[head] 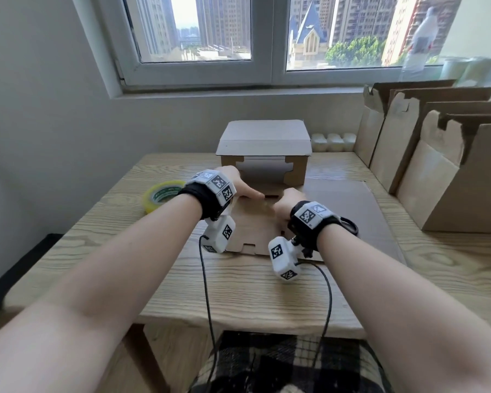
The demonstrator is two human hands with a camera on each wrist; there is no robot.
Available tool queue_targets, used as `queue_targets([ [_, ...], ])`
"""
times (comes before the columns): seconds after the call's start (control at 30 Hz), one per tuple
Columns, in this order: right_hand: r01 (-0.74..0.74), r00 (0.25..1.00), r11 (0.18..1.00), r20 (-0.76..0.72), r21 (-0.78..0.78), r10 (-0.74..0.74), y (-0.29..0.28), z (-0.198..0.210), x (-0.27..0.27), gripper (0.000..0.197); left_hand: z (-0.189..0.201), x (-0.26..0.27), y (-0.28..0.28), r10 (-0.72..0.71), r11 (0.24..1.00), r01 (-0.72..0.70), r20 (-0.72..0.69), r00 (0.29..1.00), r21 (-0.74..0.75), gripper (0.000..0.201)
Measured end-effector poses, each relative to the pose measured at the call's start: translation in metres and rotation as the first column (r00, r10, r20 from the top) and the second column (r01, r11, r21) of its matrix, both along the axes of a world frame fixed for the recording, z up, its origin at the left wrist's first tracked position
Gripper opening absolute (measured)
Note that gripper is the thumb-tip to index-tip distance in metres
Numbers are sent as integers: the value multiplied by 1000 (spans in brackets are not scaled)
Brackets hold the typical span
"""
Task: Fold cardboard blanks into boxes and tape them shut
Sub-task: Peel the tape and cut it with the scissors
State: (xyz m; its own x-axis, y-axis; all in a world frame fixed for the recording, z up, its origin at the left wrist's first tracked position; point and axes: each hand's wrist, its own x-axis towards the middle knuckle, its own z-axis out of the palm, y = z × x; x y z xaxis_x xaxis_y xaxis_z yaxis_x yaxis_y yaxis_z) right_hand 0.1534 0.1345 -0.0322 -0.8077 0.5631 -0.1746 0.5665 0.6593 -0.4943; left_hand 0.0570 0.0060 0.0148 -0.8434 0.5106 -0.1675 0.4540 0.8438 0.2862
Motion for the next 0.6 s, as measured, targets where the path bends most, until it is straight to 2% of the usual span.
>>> queue_targets([
  [0.1, 46, 998, 999, 39, 24, -47, -2, -1, -4, 8, 0, -5, -3, -19, 999, 19, 21, 1000, 32, 66],
  [0.2, 70, 996, 996, 59, 47, -72, -6, -3, -8, 16, 1, -4, -2, -56, 998, 56, 111, 992, 2, 78],
  [0.33, 88, 992, 996, 89, 28, -90, -8, -2, -9, 9, 0, -5, -1, -30, 999, 30, 32, 999, -25, 55],
  [0.47, 44, 995, 999, 87, 16, -45, -9, -3, -9, 16, -3, -9, -4, 82, 984, -64, -100, 992, 166, 26],
  [0.53, 23, 996, 1000, 90, 5, -24, -10, -5, -12, 21, -1, -7, -5, 72, 976, -45, -119, 990, 215, 21],
  [0.6, 17, 994, 1000, 104, 2, -17, -11, -4, -13, 28, -1, -5, -4, 13, 978, -2, -53, 999, 207, 28],
])
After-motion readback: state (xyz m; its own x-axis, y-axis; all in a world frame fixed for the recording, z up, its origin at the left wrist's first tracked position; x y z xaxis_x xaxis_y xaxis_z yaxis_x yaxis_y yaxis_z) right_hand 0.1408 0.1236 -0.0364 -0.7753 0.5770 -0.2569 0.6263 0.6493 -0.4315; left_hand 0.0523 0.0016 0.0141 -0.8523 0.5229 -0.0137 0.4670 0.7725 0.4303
